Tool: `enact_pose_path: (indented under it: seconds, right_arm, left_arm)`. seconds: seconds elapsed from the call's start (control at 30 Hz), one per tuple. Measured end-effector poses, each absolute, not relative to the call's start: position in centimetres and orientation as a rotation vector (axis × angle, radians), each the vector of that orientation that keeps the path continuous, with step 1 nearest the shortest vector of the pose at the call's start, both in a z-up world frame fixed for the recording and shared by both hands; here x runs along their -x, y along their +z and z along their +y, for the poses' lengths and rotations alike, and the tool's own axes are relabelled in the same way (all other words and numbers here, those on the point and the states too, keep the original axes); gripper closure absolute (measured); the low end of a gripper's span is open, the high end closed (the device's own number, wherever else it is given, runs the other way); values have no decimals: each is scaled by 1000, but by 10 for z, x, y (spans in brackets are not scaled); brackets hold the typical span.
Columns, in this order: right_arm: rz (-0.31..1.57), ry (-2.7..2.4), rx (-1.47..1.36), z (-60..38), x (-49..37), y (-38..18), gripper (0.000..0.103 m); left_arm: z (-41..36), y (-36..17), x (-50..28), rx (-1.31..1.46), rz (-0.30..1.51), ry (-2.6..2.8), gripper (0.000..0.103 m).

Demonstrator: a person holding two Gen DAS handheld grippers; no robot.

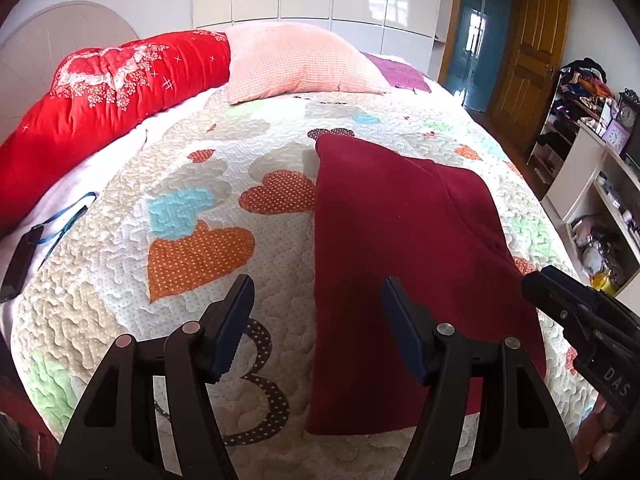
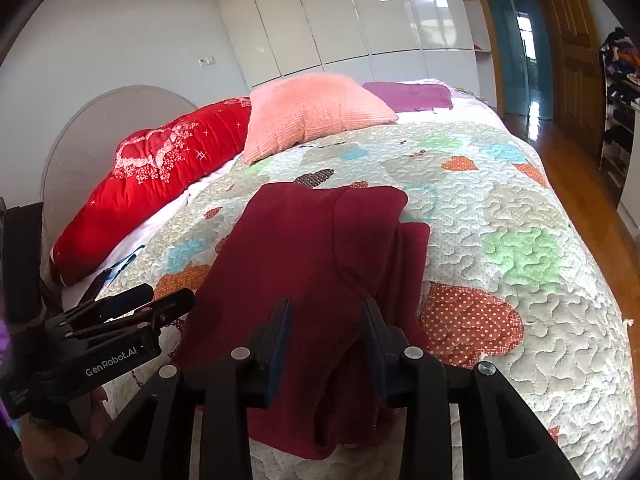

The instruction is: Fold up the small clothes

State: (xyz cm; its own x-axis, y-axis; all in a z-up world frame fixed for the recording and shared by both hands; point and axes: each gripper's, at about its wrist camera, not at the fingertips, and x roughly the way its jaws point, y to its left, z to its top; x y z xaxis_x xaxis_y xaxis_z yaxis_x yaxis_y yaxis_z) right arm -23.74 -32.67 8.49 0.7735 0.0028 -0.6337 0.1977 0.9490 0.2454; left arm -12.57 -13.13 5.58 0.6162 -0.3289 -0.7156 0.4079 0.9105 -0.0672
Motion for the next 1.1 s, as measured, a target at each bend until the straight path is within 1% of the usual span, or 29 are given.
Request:
enact_pose_path:
  seconds: [0.03,0.1,0.37,0.5,1.1]
  right_arm:
    - [674,-109,-312,-325,238,86,56]
    - [664,-108,-312,-322,240,88,54]
    - [673,-138,-267,-314,240,87,53]
    - [683,-161,-276,-318,240,84,51]
    - [700,-162,-306,-325,237,78,50]
  left_arm:
    - [-131,57,126,-108,796,-419,37]
    - [-131,57,128,-117,785,-408,37]
    - [-132,57,133,-140,761,-399,37]
    - [-135,56,135,-149,753,-407,37]
    - [-138,55,136,-154,736,-412,37]
